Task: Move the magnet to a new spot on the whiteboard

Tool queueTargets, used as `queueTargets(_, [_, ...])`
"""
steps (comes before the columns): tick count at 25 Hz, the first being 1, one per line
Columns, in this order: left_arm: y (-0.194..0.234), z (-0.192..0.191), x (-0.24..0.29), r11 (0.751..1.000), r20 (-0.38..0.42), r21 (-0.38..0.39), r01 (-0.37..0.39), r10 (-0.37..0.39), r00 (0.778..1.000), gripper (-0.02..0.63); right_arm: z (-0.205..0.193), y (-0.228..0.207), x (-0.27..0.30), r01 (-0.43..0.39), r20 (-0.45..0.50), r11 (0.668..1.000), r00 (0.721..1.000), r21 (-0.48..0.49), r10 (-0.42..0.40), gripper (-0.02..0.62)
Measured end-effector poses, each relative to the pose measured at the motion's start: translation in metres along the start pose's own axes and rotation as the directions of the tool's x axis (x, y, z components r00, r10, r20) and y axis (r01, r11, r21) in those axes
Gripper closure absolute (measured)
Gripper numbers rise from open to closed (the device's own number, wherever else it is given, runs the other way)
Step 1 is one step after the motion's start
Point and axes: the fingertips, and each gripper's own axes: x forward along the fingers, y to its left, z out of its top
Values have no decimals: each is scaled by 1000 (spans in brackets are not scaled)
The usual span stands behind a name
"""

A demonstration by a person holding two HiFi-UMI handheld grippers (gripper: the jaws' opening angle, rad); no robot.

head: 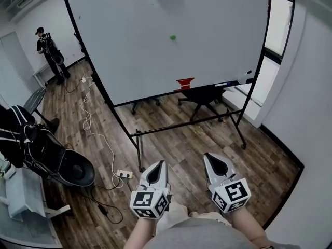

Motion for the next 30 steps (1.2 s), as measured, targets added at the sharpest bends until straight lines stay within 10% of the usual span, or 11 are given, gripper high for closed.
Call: queueTargets(30, [-7,-1,35,999,4,-45,-21,21,1000,601,-13,-19,18,-50,-50,999,998,-12,50,594])
